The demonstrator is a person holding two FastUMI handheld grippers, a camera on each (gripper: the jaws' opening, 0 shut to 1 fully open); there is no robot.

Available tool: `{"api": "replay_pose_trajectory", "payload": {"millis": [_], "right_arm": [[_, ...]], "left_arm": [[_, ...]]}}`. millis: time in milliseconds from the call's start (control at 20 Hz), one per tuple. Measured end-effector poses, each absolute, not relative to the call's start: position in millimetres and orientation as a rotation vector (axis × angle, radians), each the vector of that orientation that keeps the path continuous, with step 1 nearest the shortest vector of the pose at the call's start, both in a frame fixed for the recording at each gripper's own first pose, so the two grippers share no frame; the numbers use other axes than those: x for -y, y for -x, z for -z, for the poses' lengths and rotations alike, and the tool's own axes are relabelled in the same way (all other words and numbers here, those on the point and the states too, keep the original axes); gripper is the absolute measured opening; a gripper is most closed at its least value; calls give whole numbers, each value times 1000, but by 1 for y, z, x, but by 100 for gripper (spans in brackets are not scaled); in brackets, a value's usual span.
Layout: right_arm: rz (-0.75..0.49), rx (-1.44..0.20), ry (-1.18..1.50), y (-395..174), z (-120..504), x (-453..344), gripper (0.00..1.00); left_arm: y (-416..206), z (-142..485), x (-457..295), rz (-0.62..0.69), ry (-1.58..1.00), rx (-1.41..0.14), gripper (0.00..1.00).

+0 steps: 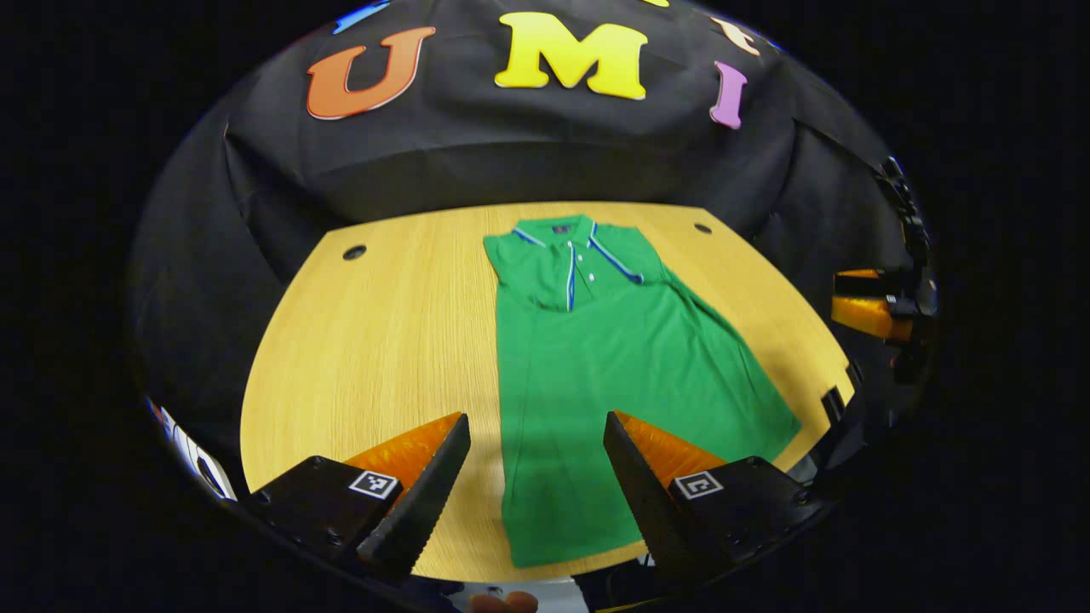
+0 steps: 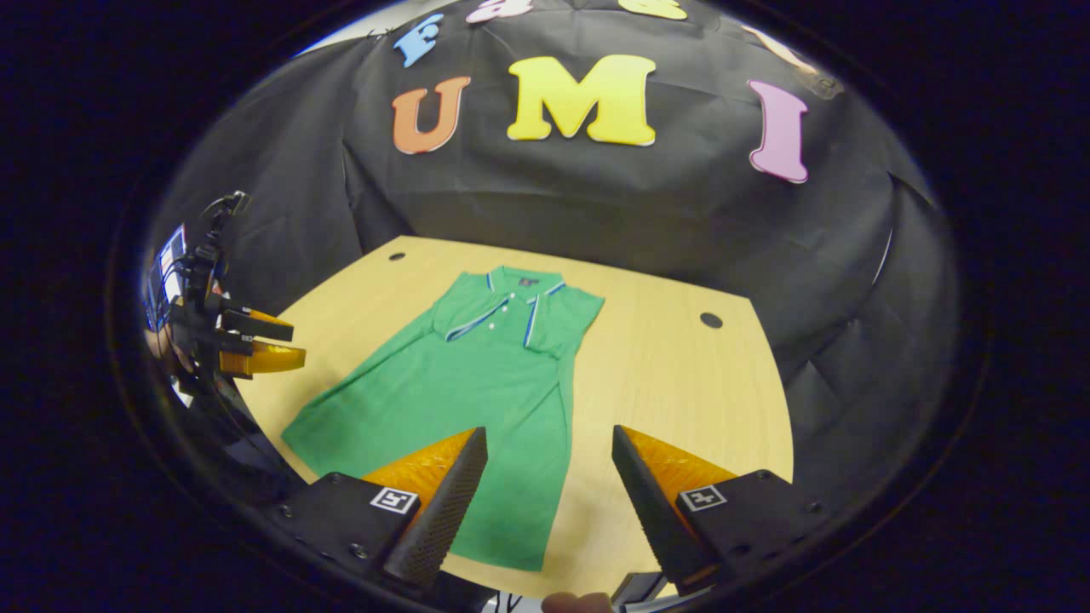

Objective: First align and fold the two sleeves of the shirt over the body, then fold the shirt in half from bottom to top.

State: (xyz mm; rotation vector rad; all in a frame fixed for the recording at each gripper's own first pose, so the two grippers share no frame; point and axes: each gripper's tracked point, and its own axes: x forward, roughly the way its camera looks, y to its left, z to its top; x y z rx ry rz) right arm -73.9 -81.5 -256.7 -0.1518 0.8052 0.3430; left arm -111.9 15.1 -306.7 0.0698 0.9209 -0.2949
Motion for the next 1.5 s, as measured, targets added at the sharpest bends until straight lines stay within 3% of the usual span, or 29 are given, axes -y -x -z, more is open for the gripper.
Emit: {"api": "replay_pose_trajectory", "payload": {"millis": [350,500,600,1500], "right_arm": [[-391,-1052,227,155,338,84,93],[-404,-1128,252,185,360,86,98],[-407,-1148,272,191,369,88,93],[-432,-1200,263,190,406,82,96]], "left_arm": [[201,369,-32,294,-102,-1120,100],[220,385,-36,259,-75,-1162,100],[223,389,-34,263,-66,-1159,100],[223,406,-31,247,-120,-1189,100]]}}
